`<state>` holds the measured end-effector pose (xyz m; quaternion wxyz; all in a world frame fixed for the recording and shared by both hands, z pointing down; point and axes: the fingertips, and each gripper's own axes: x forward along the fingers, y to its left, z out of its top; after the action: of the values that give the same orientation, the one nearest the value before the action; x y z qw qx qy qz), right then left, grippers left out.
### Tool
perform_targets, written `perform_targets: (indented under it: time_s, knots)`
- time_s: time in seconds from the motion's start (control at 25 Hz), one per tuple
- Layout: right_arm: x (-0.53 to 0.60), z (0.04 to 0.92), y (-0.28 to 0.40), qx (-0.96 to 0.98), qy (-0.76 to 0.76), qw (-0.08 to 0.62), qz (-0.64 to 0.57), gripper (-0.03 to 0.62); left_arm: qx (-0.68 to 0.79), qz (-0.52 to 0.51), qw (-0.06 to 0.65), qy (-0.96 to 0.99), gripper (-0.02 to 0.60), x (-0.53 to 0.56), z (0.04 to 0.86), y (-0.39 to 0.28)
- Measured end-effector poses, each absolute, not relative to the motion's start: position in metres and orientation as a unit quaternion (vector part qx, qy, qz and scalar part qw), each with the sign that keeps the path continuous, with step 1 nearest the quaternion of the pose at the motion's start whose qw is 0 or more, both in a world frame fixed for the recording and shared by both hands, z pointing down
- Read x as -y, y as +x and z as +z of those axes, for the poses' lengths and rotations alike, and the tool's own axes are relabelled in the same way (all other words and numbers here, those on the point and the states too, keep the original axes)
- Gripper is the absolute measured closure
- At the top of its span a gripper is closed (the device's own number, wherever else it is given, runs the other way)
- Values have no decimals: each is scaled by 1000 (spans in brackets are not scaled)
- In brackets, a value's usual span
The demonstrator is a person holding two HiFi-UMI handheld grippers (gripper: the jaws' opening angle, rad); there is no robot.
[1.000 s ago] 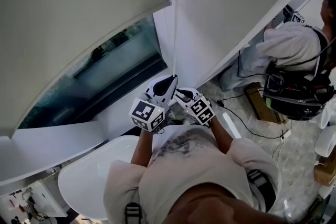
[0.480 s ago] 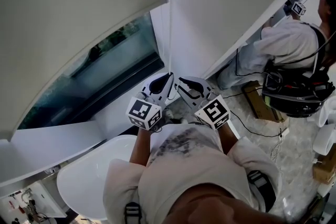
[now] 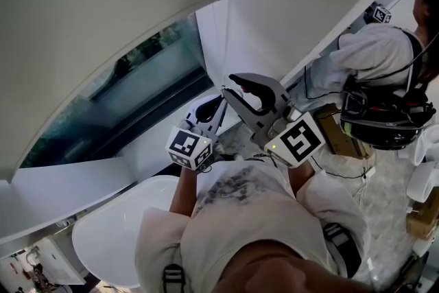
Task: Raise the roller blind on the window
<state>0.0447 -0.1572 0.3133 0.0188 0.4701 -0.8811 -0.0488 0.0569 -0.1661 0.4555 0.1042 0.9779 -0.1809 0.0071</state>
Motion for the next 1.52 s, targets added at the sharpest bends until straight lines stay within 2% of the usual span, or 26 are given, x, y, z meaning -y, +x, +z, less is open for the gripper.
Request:
perform_targets:
  time_s: [0.6,0.72,0.84,1.52]
  knots:
    - [183,261,47,882,468,-11,-47,462,175,4,100,979,574,164,452,54]
    - [187,256,46,883,467,-18,-40,490,174,6,99,980,574,166,452,55]
    - [188,257,44,886,462,-17,-28,525,174,6,96,980,574,166,452,55]
    - [184,285,43,880,475,-12,-1,530,180,-11,106,978,574,167,453,53]
